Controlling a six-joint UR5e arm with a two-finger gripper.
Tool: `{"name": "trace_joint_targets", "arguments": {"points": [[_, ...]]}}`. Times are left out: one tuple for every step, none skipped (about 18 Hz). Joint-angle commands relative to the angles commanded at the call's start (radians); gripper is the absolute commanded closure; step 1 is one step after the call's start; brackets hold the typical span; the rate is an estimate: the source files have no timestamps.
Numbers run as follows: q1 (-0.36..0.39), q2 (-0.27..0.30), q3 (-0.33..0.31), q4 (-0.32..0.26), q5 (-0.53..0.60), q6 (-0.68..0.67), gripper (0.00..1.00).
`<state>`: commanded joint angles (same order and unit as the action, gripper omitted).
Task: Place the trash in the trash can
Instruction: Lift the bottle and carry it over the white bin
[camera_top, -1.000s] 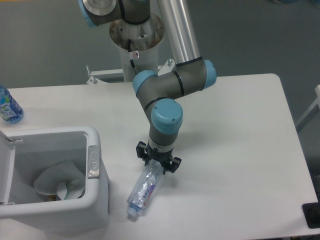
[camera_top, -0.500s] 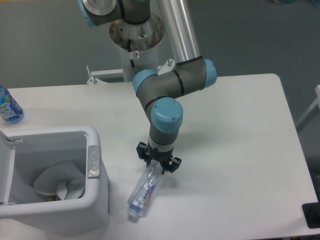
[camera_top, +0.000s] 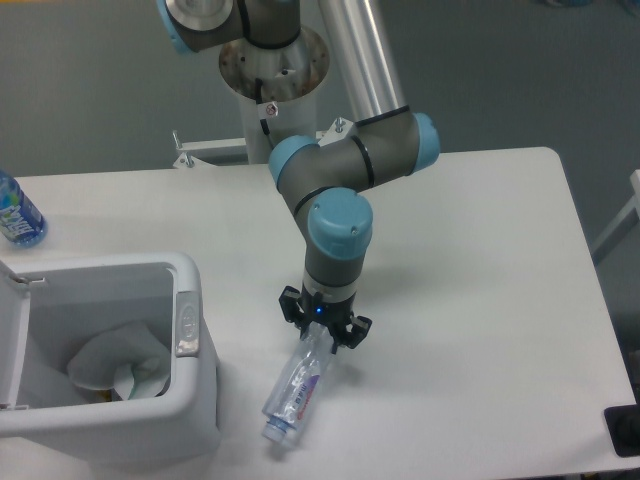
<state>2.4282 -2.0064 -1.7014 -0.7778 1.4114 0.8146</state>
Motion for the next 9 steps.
{"name": "trace_joint_targets", "arguments": {"points": [[0.008,0.0,0.034,0.008,-0.026,-0.008,0.43],[0.014,0.0,0.072,0.011,-0.057,-0.026,0.43],[0.02,0.002,0.112,0.011,-0.083,-0.066,0.43],[0.025,0.005,0.155,0.011,-0.104,-0.109,0.43],[0.028,0.006,0.196,0.011,-0.124,-0.148,0.43],[0.037,0.012,0.235,0.011,-0.144,-0.187,0.43],[0.043,0.023,0.27,0.011,-0.167,-0.218,0.43],[0.045,0.038,0.298,0.012,-0.19,-0.253,0.43],[0.041,0.055,0.322,0.012,-0.212,-0.287,0.43]]}}
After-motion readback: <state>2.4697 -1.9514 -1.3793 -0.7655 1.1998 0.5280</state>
